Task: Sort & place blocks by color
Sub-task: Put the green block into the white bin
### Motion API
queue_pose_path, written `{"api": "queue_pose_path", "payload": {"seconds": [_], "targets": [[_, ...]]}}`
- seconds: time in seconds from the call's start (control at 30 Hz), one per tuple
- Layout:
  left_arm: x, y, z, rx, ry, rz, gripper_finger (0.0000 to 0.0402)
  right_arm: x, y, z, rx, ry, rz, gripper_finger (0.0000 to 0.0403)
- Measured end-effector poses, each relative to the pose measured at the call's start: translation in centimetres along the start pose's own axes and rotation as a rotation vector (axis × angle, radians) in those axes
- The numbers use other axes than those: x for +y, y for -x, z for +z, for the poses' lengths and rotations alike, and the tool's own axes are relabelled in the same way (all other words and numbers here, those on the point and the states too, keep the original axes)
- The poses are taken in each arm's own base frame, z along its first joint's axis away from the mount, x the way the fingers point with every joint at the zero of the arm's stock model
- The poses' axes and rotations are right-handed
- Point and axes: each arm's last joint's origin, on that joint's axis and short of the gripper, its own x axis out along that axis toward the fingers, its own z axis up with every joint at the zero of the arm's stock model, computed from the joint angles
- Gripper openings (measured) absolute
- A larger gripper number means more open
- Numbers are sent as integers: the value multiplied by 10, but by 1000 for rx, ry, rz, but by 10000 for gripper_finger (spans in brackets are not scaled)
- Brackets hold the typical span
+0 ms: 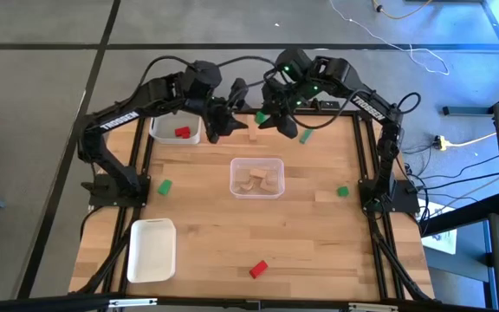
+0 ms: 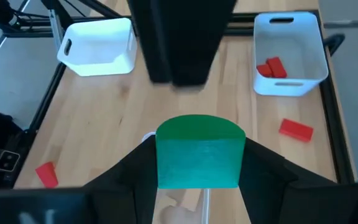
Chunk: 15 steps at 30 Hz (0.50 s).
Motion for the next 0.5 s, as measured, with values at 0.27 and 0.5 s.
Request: {"api": "queue_pose_path", "payload": {"seconds": [0.27,0.5], "targets": [[-3,-7,2,-16,-11,-24,204,1,0,3,-44,33,66,173],[-3,-15,2,-18,-14,-25,204,2,0,4,-56,41,65,173]]}}
